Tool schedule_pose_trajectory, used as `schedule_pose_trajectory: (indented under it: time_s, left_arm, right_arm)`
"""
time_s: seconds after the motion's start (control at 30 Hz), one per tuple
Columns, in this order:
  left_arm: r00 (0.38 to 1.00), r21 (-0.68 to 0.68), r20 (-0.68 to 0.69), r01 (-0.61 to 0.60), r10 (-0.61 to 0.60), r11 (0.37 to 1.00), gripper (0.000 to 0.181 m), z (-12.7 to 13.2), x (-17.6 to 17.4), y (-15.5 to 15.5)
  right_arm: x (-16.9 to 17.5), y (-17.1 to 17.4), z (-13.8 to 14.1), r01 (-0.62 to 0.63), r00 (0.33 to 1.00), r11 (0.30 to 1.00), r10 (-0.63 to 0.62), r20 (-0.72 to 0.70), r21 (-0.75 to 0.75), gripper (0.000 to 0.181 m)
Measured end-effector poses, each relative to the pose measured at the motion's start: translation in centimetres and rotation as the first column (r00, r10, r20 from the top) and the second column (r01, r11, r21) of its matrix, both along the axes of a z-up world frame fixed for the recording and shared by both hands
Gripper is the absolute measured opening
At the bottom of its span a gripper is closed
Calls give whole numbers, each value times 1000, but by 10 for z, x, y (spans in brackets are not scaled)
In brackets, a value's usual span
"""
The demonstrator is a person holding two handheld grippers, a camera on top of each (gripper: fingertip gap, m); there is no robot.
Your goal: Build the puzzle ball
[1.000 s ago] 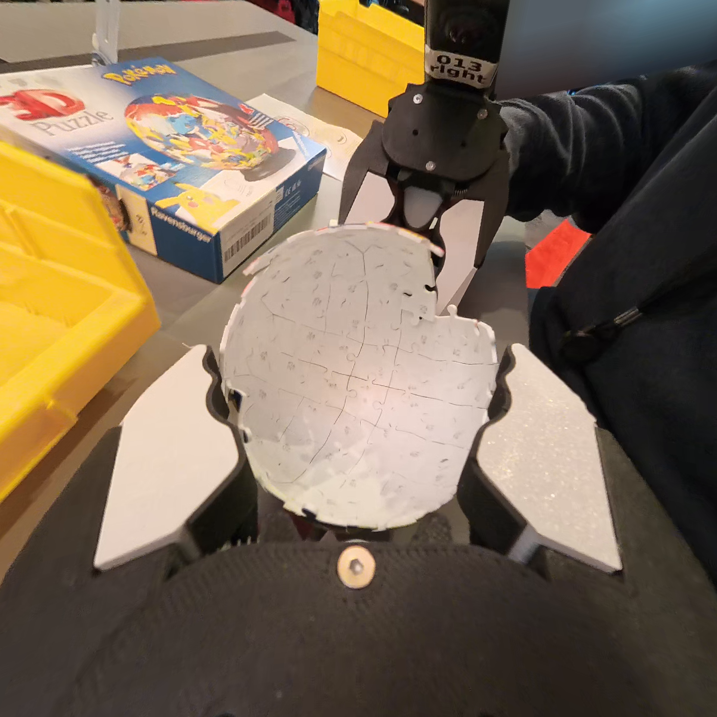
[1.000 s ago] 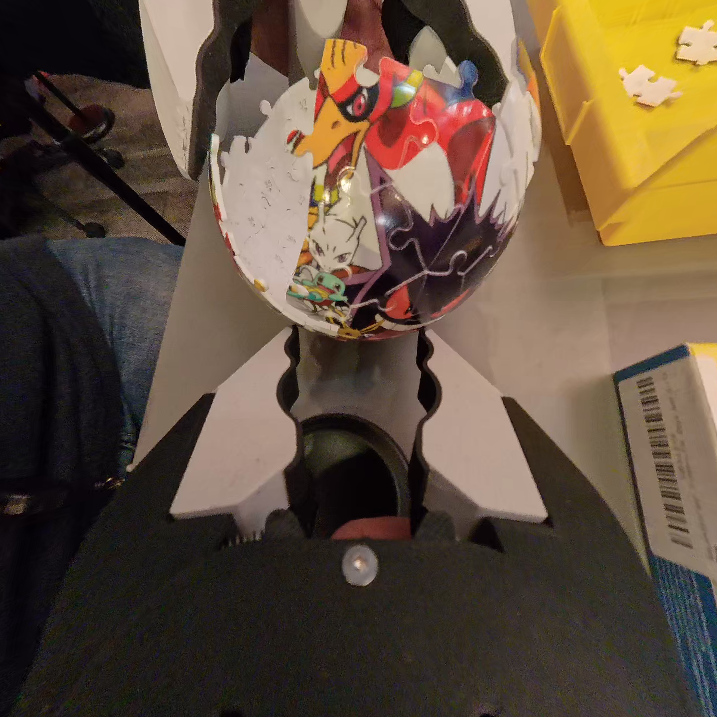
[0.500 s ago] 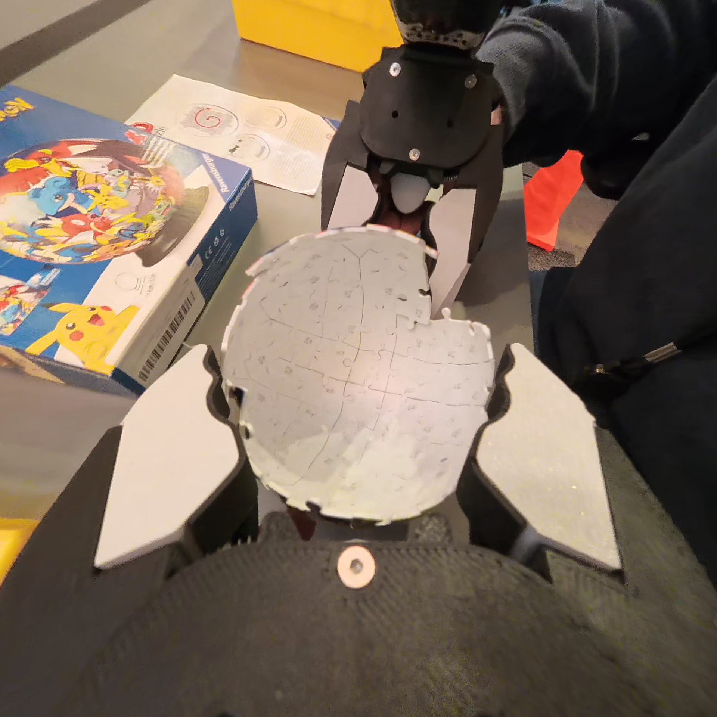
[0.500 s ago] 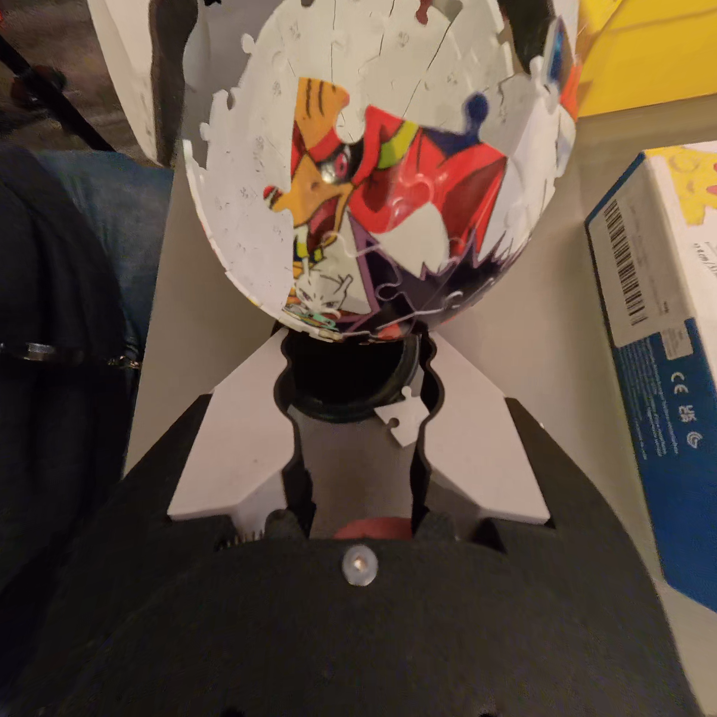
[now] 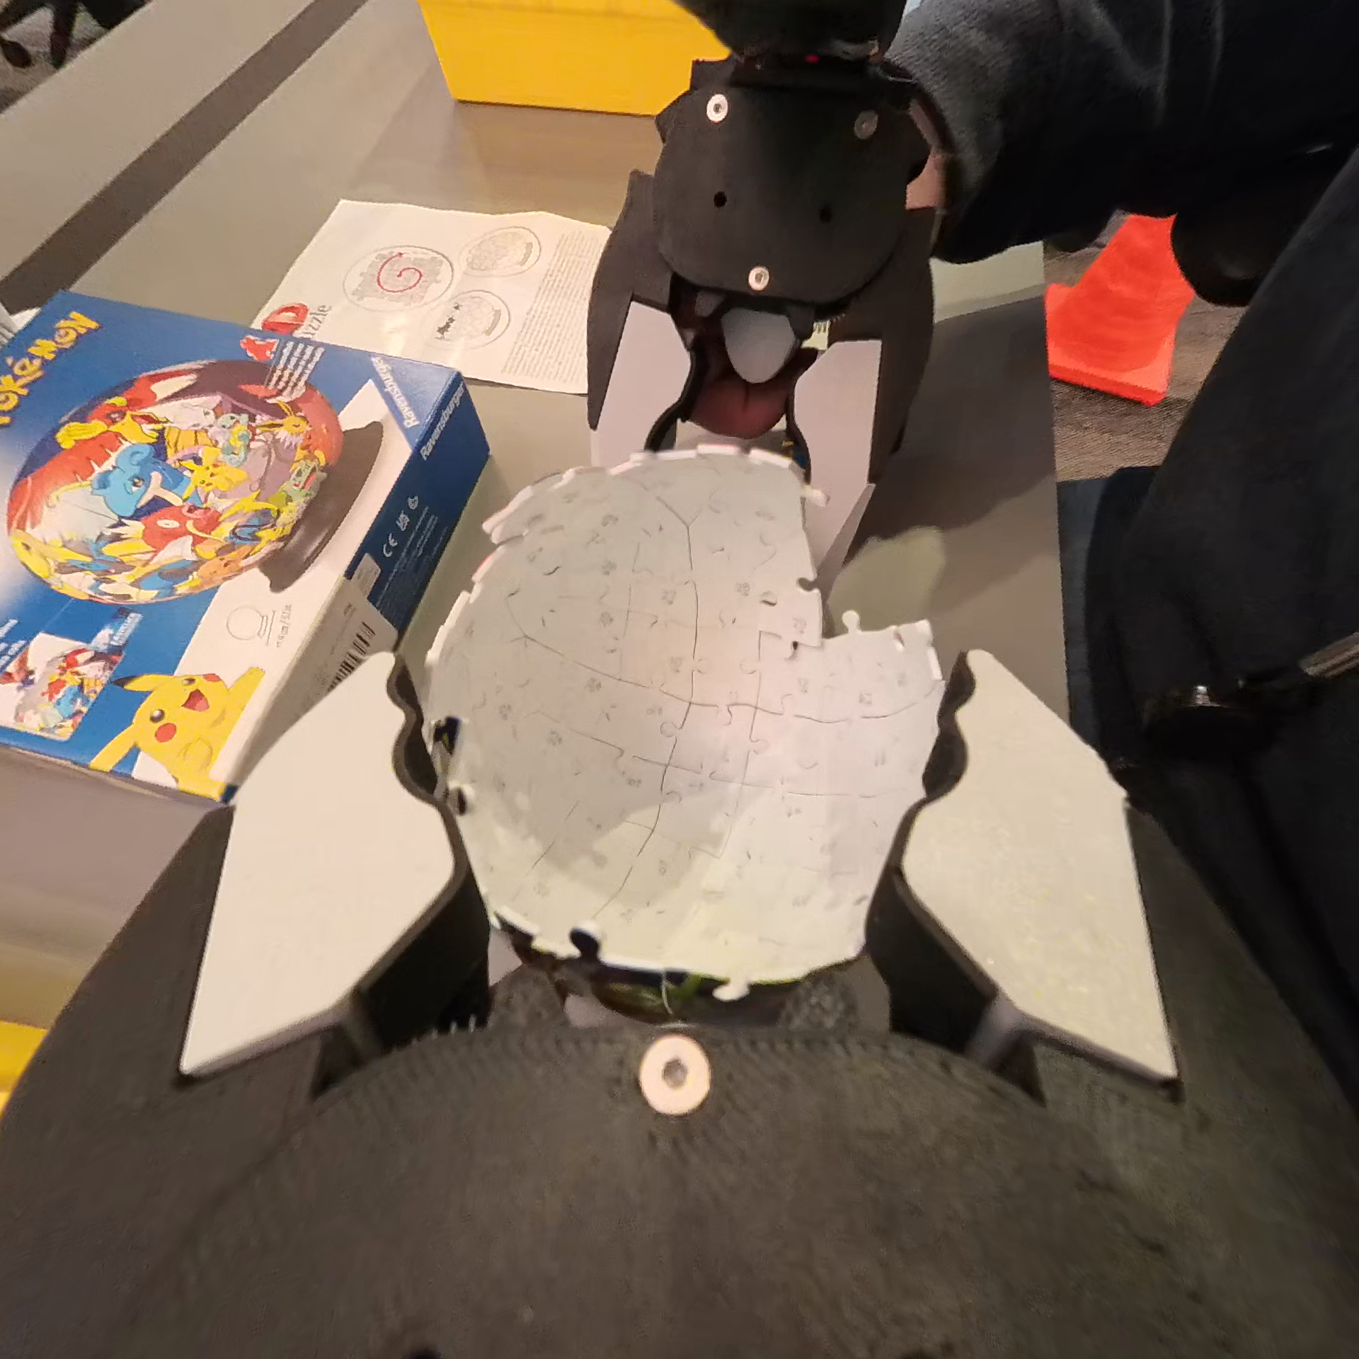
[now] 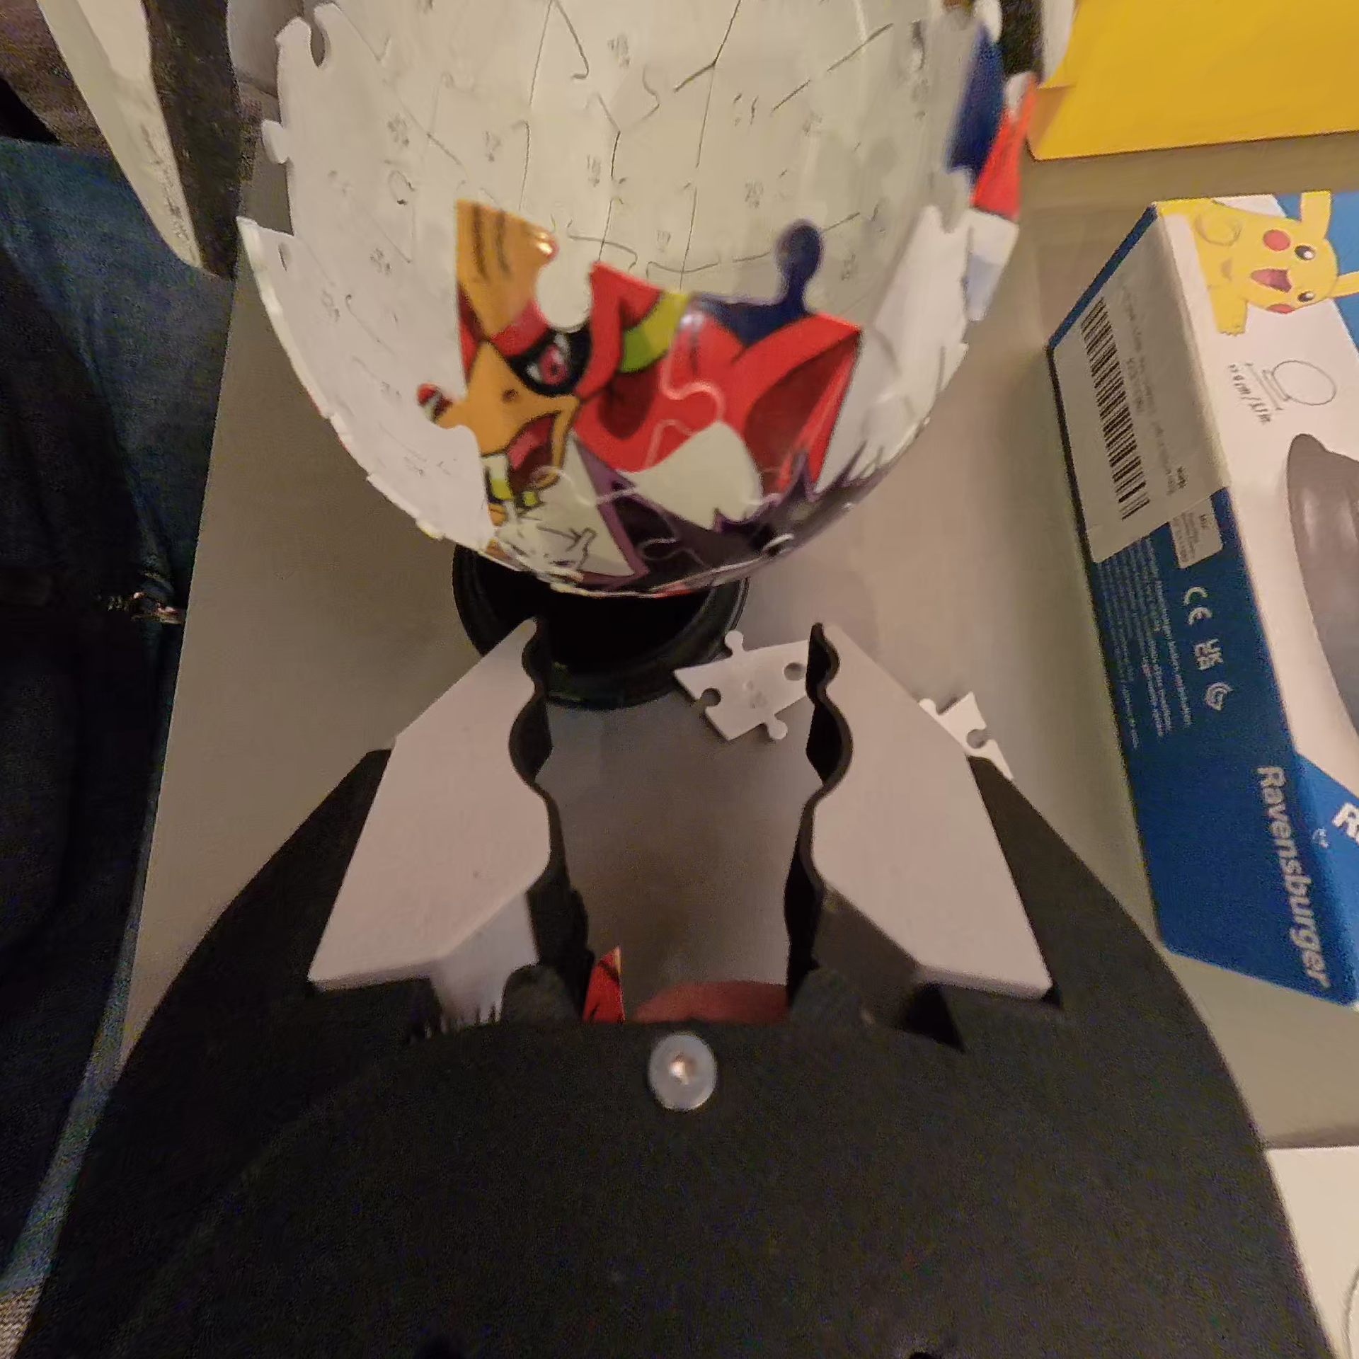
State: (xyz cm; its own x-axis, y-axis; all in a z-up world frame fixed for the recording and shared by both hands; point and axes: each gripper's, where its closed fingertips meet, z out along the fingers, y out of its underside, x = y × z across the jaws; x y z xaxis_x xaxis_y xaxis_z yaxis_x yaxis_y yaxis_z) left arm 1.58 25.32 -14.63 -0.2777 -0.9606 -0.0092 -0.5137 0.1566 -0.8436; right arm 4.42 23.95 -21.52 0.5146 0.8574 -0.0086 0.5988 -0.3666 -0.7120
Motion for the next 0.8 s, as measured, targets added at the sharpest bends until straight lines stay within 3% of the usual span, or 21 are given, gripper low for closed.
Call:
schedule_pose_trajectory:
  time_s: [0.37, 0.47, 0.7, 0.8]
  left_arm:
    - [998, 171, -64, 8, 3, 985, 130, -5, 12, -16]
    - [998, 159, -69, 26, -15, 987, 133, -5, 9, -20]
    - [997, -41, -33, 72, -74, 997, 145, -10, -14, -19]
    - [994, -20, -26, 103, -103, 994, 146, -24, -19, -15]
  right_arm:
    - [12, -12, -13, 22, 999, 1000, -22, 42, 4, 67]
    - [15, -15, -14, 24, 999, 1000, -24, 48, 10, 67]
    - [23, -23, -11, 18, 999, 1000, -18, 43, 6, 68]
    - [26, -28, -7, 13, 999, 1000, -13, 31, -3, 67]
